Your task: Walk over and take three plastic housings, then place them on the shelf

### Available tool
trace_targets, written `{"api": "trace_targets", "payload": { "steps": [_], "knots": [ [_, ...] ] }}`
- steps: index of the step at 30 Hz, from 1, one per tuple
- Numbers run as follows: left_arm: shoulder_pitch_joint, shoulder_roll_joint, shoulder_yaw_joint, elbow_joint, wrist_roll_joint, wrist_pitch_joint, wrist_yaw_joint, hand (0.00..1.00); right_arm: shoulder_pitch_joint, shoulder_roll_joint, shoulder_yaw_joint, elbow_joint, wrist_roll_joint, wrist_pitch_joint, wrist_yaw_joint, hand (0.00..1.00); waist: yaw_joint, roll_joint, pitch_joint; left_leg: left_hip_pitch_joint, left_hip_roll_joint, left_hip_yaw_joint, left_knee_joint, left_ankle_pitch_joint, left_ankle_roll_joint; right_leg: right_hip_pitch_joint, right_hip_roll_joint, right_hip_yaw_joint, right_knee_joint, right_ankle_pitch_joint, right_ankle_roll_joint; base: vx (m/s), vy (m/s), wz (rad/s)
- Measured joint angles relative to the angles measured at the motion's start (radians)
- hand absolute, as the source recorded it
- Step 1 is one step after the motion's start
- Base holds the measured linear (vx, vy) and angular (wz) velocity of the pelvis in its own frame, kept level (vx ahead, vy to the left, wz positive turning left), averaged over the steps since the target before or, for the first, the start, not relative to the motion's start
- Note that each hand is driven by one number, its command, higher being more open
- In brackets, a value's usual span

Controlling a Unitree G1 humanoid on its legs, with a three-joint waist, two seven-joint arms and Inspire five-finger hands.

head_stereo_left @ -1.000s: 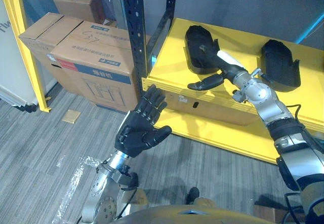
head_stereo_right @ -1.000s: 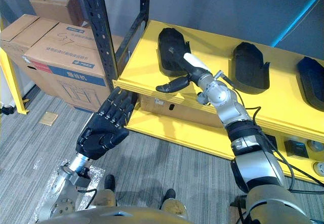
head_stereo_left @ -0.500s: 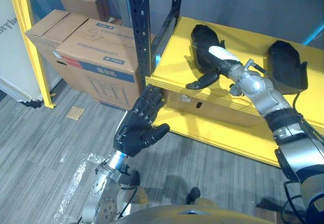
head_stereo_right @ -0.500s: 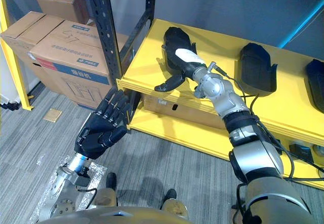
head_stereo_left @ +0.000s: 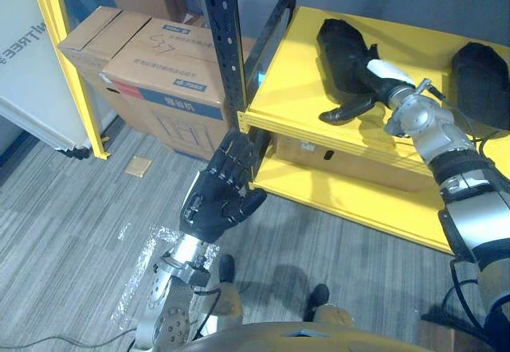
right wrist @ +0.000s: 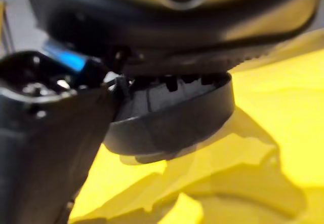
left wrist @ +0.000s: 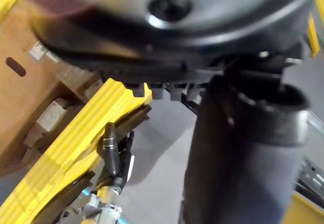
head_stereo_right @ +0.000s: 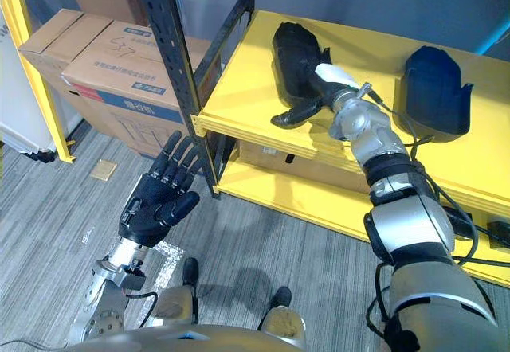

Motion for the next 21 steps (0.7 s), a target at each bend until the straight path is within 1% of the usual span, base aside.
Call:
{"api": "trace_targets", "payload": {
  "steps": [4,5,11,13,14,15,17,18,21],
  "knots": [
    [-0.012,-0.001,-0.001,0.000,-0.001,-0.005,0.005,1.00,-0.005,0.000,-0.028,0.004,0.013,0.012,0.024,1.00,0.002,0.002,0.018,0.000,0.000,0.001,0.000,0.000,0.000,-0.007,-0.004,0.001,0.017,-0.008,-0.001,-0.01,-0.002,0.00],
    [-0.014,-0.001,-0.004,0.000,-0.001,-0.005,0.008,1.00,-0.006,0.000,-0.040,0.004,0.037,0.030,0.047,1.00,0.003,0.004,0.024,0.002,0.000,0.001,0.001,0.000,0.000,-0.007,-0.005,0.001,0.019,-0.009,-0.002,0.00,0.000,0.00],
    [-0.021,-0.001,-0.034,-0.001,-0.001,-0.005,0.026,1.00,-0.022,0.009,-0.082,0.021,0.045,0.100,0.109,1.00,0.006,0.005,0.029,0.012,0.001,0.007,0.001,0.000,0.000,-0.013,-0.009,0.009,0.051,-0.025,-0.002,0.00,-0.002,-0.01],
    [-0.021,-0.004,-0.036,-0.001,-0.001,-0.005,0.027,1.00,-0.022,0.019,-0.101,0.029,0.045,0.103,0.110,1.00,0.007,0.005,0.029,0.012,0.001,0.009,0.002,0.000,0.000,-0.015,-0.010,0.010,0.053,-0.025,-0.003,0.00,0.000,0.00],
    [-0.021,-0.005,-0.039,-0.001,-0.001,-0.004,0.031,1.00,-0.022,0.028,-0.111,0.032,0.035,0.106,0.109,0.00,0.007,0.005,0.029,0.014,0.001,0.009,0.002,0.000,0.000,-0.015,-0.010,0.011,0.055,-0.026,-0.004,0.00,0.000,0.00],
    [-0.021,-0.006,-0.040,-0.001,-0.001,-0.004,0.033,1.00,-0.022,0.033,-0.117,0.033,0.033,0.108,0.110,0.00,0.007,0.005,0.029,0.015,0.002,0.010,0.002,0.000,0.000,-0.015,-0.010,0.011,0.056,-0.027,-0.005,-0.03,-0.008,-0.04],
    [-0.022,-0.007,-0.040,-0.001,0.000,-0.003,0.035,1.00,-0.020,0.046,-0.119,0.035,-0.046,0.100,0.107,0.00,0.007,0.005,0.029,0.020,0.002,0.013,0.001,0.000,-0.001,-0.016,-0.013,0.011,0.066,-0.033,-0.005,-0.03,-0.010,-0.04],
    [-0.022,-0.007,-0.040,-0.001,0.000,-0.003,0.035,1.00,-0.019,0.047,-0.117,0.035,-0.056,0.097,0.103,0.00,0.007,0.005,0.029,0.021,0.002,0.013,0.001,0.000,-0.001,-0.016,-0.013,0.011,0.067,-0.034,-0.006,0.00,0.000,0.00],
    [-0.022,-0.006,-0.040,-0.001,0.000,-0.003,0.036,1.00,-0.020,0.047,-0.116,0.025,-0.123,0.075,0.057,0.00,0.007,0.004,0.029,0.021,0.002,0.014,0.001,-0.001,-0.001,-0.016,-0.013,0.011,0.066,-0.035,-0.006,-0.02,-0.004,-0.01]
  ]
}}
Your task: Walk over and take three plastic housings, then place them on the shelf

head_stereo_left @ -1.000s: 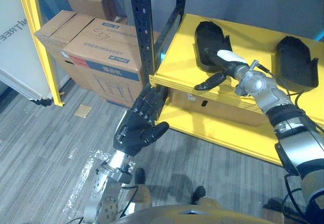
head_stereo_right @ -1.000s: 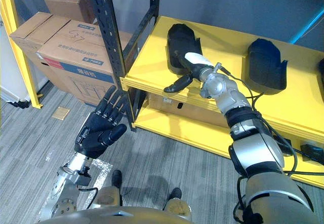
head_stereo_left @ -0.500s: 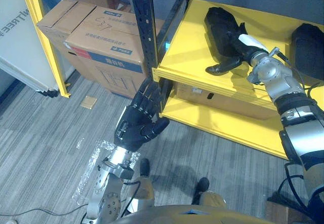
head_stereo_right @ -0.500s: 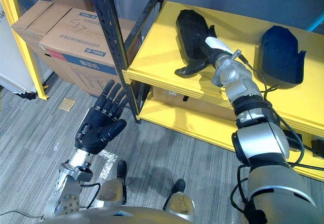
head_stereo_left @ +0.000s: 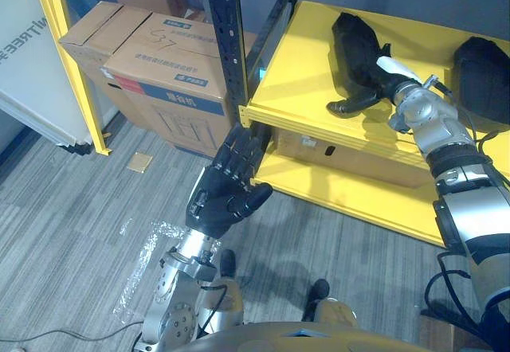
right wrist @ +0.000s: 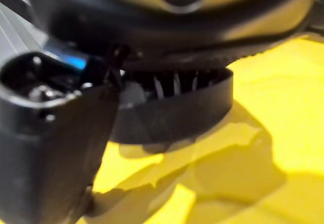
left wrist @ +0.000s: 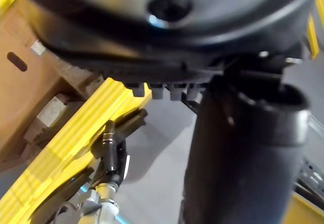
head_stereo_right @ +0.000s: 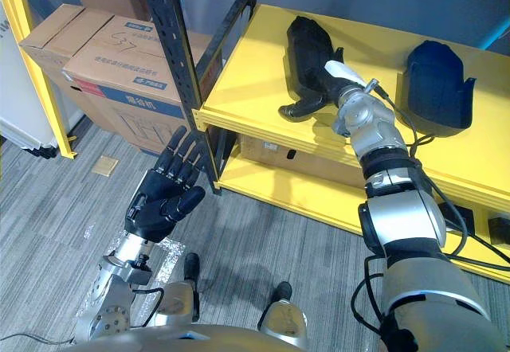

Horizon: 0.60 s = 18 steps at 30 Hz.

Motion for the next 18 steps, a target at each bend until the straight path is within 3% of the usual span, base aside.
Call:
{"api": "trace_targets", "payload": {
  "steps": [11,18],
  "knots": [
    [-0.019,0.014,-0.002,-0.001,0.000,0.004,0.000,1.00,0.004,-0.004,0.098,-0.016,0.005,-0.042,-0.054,0.00,0.000,-0.033,-0.005,-0.001,0.000,0.002,0.000,0.000,0.000,-0.002,0.000,0.000,-0.003,0.002,0.001,0.00,-0.001,0.00],
    [-0.027,0.017,0.001,-0.001,0.001,0.004,0.007,1.00,0.009,-0.005,0.099,-0.011,0.004,-0.091,-0.055,0.00,0.000,-0.037,-0.007,-0.003,0.000,0.002,0.000,0.000,0.000,-0.002,0.000,0.000,-0.003,0.002,0.001,0.00,0.000,0.00]
  ]
}}
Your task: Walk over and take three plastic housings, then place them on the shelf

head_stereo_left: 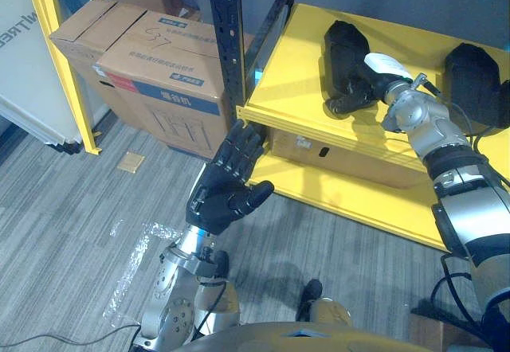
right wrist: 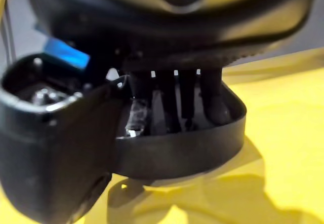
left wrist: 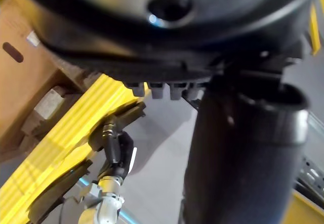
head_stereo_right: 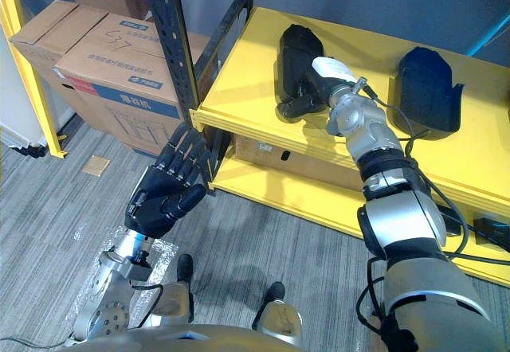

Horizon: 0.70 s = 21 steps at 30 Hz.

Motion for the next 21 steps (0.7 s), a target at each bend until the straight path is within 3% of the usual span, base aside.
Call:
{"api": "trace_targets", "payload": {
  "steps": [10,21],
  "knots": [
    [0.000,0.001,0.000,0.000,0.000,0.000,0.000,1.00,0.033,0.000,0.007,-0.001,0.001,-0.013,-0.023,0.00,0.002,-0.013,-0.016,-0.003,0.000,0.000,0.000,0.000,0.000,-0.001,0.000,0.000,0.000,0.000,0.000,0.00,0.000,0.00],
    [0.002,-0.001,-0.002,-0.001,0.000,0.000,0.008,1.00,0.045,0.069,-0.042,-0.012,0.011,0.139,-0.031,0.00,0.002,-0.007,-0.041,-0.003,0.000,0.001,0.003,-0.001,-0.001,-0.004,0.000,0.002,-0.001,0.000,0.000,0.00,0.000,0.00]
  ]
}}
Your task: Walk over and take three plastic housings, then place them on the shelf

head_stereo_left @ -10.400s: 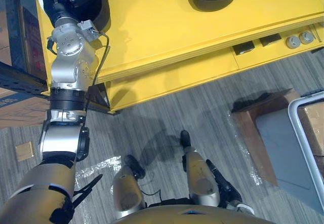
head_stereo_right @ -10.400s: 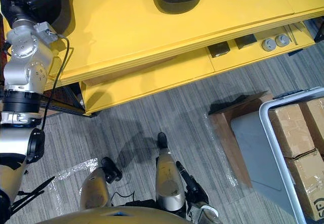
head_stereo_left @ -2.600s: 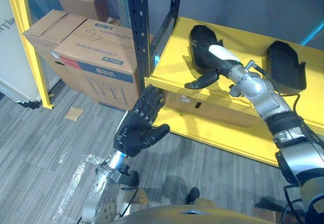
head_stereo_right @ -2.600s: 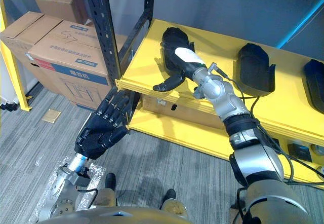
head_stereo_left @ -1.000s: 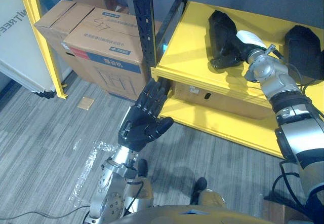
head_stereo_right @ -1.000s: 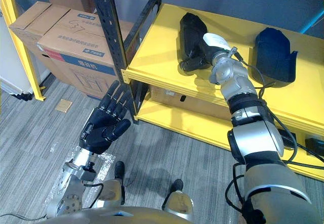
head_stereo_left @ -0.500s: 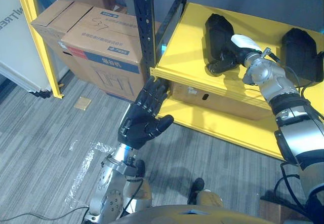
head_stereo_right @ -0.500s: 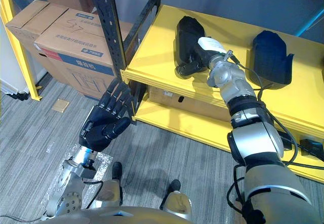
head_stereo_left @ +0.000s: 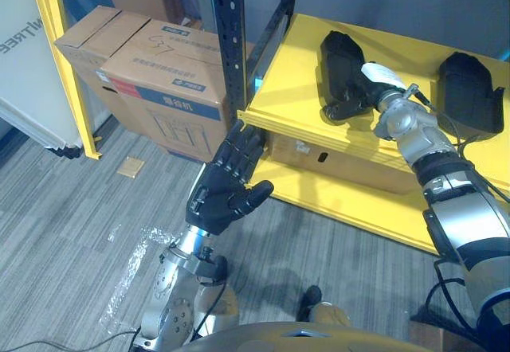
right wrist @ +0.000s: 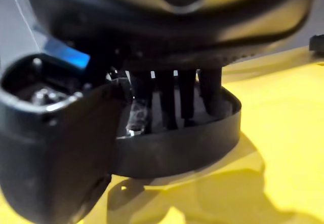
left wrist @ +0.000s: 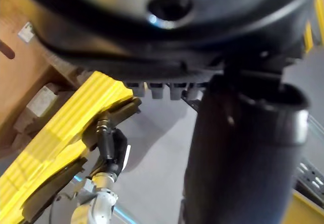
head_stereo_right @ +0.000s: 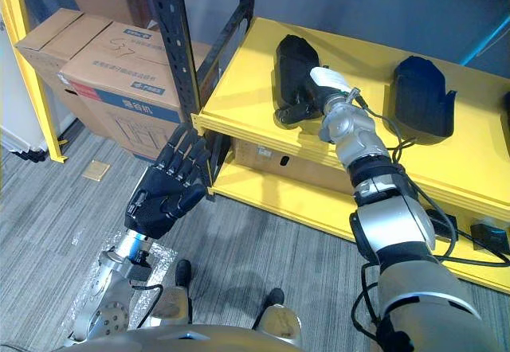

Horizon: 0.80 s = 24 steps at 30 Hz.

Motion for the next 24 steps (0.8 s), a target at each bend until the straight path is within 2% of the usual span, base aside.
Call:
{"api": "trace_targets", "payload": {
  "steps": [4,11,24],
  "knots": [
    [0.000,-0.004,0.000,0.000,0.000,0.000,0.013,1.00,0.018,0.032,-0.015,-0.012,-0.007,0.040,-0.039,0.00,0.000,0.003,-0.008,0.000,0.000,0.000,0.000,-0.001,-0.002,-0.001,0.000,0.000,-0.001,0.000,-0.001,0.00,0.000,0.00],
    [0.000,-0.008,-0.030,0.000,0.000,0.000,0.024,1.00,0.020,0.084,-0.041,-0.029,-0.012,0.149,-0.097,0.00,0.000,0.004,-0.009,0.000,0.000,-0.001,0.000,-0.002,-0.004,0.000,0.000,-0.001,-0.001,0.000,-0.001,0.00,0.000,0.00],
    [0.000,-0.010,-0.042,0.000,0.000,0.000,0.044,1.00,0.020,0.098,-0.041,-0.033,-0.015,0.188,-0.129,0.00,-0.001,0.007,-0.010,-0.007,-0.002,-0.006,0.000,-0.002,-0.007,-0.004,-0.001,-0.004,0.000,-0.002,-0.003,0.00,0.000,0.00]
  ]
}}
